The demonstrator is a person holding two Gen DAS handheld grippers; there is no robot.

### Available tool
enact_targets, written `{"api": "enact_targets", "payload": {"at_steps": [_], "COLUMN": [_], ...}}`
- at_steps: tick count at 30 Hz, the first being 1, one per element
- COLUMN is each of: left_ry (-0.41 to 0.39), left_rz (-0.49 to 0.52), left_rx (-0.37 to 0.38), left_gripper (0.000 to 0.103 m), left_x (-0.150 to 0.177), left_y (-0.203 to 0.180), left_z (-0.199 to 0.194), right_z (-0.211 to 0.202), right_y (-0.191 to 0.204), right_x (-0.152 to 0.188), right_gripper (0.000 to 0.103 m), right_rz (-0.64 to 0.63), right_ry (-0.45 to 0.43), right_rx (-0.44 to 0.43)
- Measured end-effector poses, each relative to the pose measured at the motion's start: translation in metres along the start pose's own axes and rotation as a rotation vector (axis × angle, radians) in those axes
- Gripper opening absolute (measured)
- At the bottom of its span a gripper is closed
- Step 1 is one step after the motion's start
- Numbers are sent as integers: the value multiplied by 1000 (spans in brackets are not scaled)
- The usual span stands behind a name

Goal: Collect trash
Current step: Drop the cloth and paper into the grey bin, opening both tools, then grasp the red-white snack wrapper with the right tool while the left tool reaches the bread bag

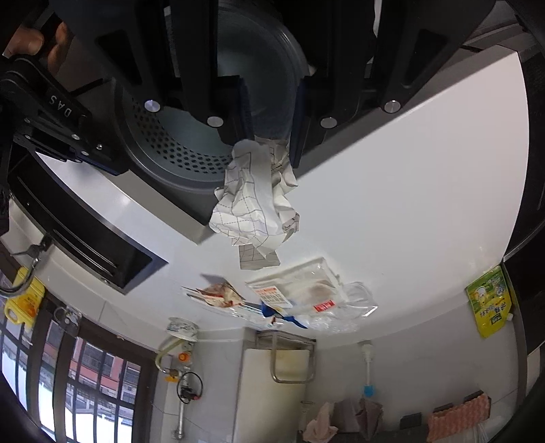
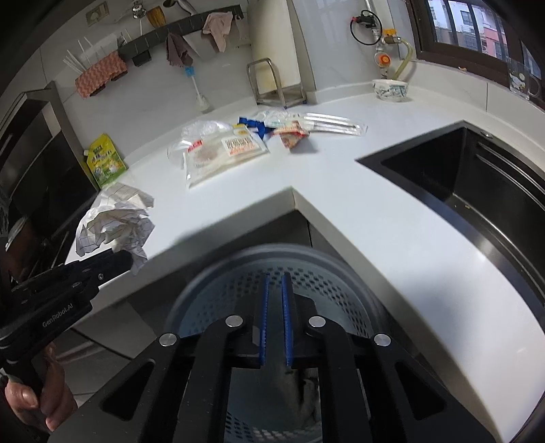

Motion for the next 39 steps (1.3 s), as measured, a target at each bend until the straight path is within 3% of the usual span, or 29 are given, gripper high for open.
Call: {"api": "enact_targets", "payload": {"at_steps": [11, 14, 16, 17, 21, 25, 31, 39], "left_ry": [150, 166, 165, 157, 136, 139, 108, 5], "left_rz": [98, 100, 96, 93, 89, 73, 29, -43], "left_rx": [54, 44, 37, 29, 17, 11, -6, -45], "left_gripper": [24, 33, 60, 67, 71, 71, 77, 87], "left_x": [46, 51, 51, 51, 48, 45, 34, -1], "left_y": [-45, -46, -44, -43, -39, -33, -16, 17], "left_z": [41, 45, 45, 44, 42, 42, 35, 11], "right_z": [3, 7, 7, 6, 5, 3, -5, -6], "right_y": [-21, -27, -30, -32, -34, -34, -31, -30], "right_x": [39, 43, 43, 42, 41, 40, 34, 10], "right_gripper": [7, 7, 7, 9, 11, 32, 50, 64], "right_rz": [54, 76, 86, 93, 100, 96, 79, 54], "right_ry": [57, 70, 69, 64, 58, 44, -1, -25], "right_rx": [-5, -9, -7, -10, -10, -12, -20, -12]}}
Point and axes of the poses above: each gripper's, at about its wrist camera, not at the fingertips, and z roughly the way its jaws point, y to its left, x to its underside, the point moved 6 cm from there along z, roughly the way its jaws point, and after that the axes turned 10 degrees about y, right-handed, at the moved point
